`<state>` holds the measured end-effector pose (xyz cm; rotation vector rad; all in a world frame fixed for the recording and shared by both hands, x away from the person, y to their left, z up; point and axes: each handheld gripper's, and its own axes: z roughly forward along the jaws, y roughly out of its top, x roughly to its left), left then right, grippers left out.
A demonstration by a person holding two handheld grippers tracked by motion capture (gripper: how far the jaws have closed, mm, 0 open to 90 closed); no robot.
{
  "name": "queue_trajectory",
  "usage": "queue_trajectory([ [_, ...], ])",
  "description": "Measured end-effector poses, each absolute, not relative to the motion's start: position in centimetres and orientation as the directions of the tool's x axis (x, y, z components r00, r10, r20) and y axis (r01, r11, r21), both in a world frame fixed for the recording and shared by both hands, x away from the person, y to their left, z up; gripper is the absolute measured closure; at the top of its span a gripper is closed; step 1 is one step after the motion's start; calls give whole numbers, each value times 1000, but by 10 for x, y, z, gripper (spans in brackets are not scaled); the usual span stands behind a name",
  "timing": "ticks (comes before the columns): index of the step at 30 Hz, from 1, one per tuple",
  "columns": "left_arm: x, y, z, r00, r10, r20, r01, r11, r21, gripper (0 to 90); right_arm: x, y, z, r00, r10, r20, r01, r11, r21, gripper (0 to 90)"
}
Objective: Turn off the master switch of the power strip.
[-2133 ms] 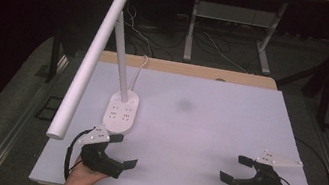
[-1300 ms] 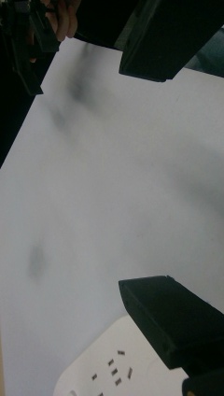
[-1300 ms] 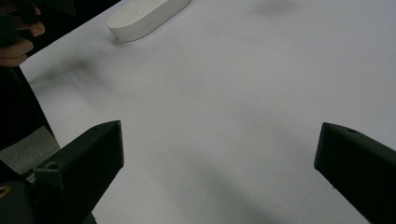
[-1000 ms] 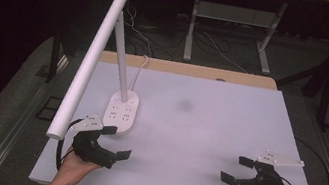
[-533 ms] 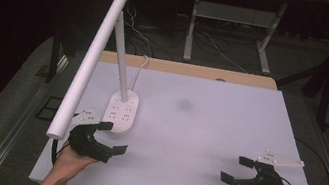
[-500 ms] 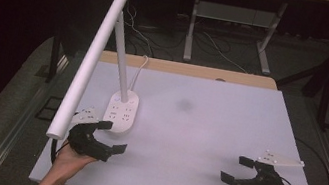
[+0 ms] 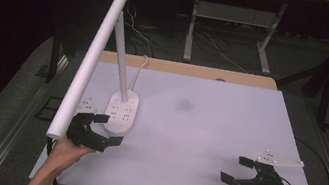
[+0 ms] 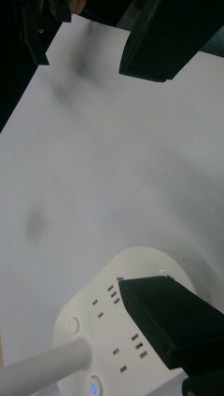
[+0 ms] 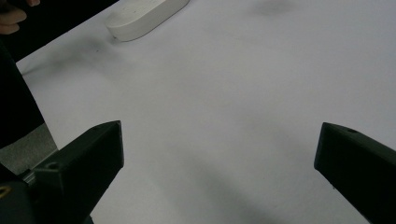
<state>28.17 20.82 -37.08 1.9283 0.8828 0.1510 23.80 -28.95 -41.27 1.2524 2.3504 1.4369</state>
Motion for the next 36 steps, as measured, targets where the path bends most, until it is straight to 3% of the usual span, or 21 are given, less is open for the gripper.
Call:
queue_trajectory([
  [36,334,234,-358,664,706,-246,565,-259,783,8,237,-292,-412,-652,699,294,586,219,780,7],
])
